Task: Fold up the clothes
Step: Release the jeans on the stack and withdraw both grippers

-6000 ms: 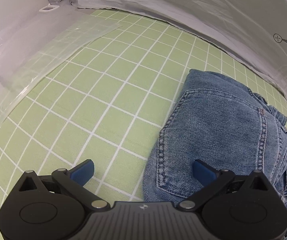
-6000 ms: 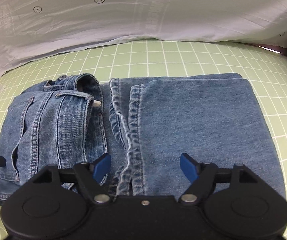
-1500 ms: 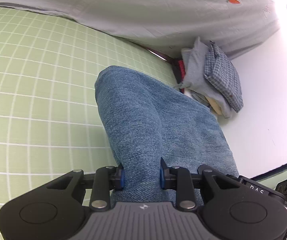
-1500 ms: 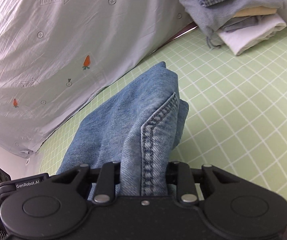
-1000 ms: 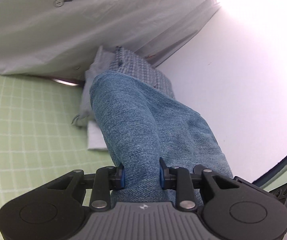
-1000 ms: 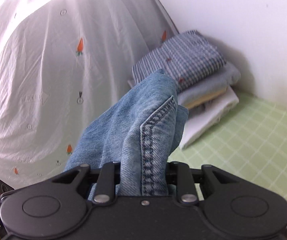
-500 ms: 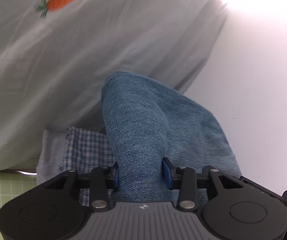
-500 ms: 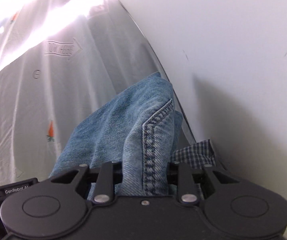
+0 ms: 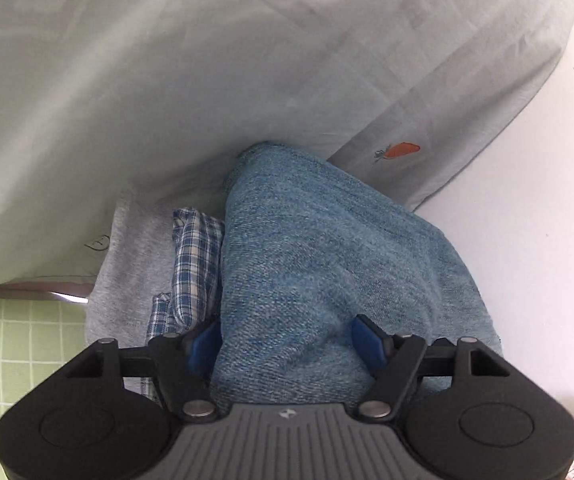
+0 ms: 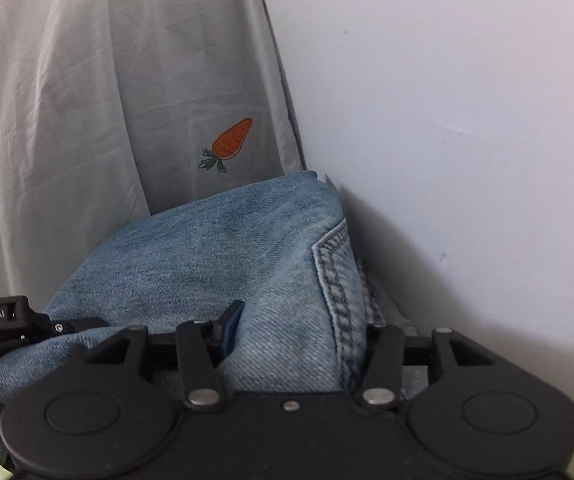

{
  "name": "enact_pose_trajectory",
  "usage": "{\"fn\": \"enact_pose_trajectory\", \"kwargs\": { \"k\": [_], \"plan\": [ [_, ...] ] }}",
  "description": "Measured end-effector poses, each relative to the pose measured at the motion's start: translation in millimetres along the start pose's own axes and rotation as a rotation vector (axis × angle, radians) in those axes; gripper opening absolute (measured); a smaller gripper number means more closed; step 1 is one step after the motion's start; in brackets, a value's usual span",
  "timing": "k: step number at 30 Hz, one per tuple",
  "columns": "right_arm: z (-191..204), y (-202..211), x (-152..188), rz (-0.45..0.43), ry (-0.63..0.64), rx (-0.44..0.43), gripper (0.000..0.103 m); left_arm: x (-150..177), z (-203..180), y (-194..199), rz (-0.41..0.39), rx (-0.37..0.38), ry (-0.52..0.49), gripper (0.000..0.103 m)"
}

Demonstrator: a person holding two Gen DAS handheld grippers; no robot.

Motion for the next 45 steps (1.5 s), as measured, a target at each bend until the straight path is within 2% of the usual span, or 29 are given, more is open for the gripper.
{"fn": "enact_pose_trajectory", "kwargs": {
  "k": [2,4,7,10,13,17,23,26,32,45],
  "plan": [
    [-3.8,15.3,-2.0,0.003,0.056,0.043,0.07,2.1,-1.4,20.1,-0.048,-0.06,-0.078,0.086],
    [-10.6,36.0,1.1,0.016,0.089,0.081,0.078,9.7,-1.5,43.4,-0.086,-0.103,-0.117,0.093],
    [-16.3,74.4,14.2,0.027,0.108,0.104,0.081,27.4,3.5,85.8,-0.123,-0.133,-0.133,0.096],
    [-19.4,125.3,37.7,0.071,0.107,0.123,0.083,61.7,3.0,136.7,-0.144,-0.16,-0.182,0.102],
    [-13.4,174.0,60.8,0.094,0.083,0.109,0.088,106.8,2.3,183.1,-0.148,-0.166,-0.237,0.103],
    [-2.2,241.7,90.0,0.09,0.059,0.096,0.097,168.6,1.1,226.7,-0.116,-0.205,-0.227,0.103],
    [18.7,313.9,134.3,0.114,0.054,0.073,0.099,233.6,-5.4,270.5,-0.051,-0.164,-0.235,0.103],
    [24.6,338.1,153.8,0.126,0.053,0.077,0.102,244.9,-5.7,283.9,-0.054,-0.16,-0.239,0.103],
    [30.0,369.9,183.7,0.154,0.083,0.105,0.103,263.7,-5.8,307.2,-0.057,-0.151,-0.239,0.103],
    [31.6,392.5,192.2,0.15,0.086,0.113,0.103,274.0,-10.6,324.9,-0.071,-0.146,-0.259,0.103]
  ]
}}
Point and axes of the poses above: each gripper's, at about its wrist camera, not at the fingertips, and y roughly against the way its jaws point, z to its left, x to its underside, the point moved 10 cm from there along -y, roughly the way its jaws point, and after that the axes turned 5 degrees about y, right-handed, at the moved point
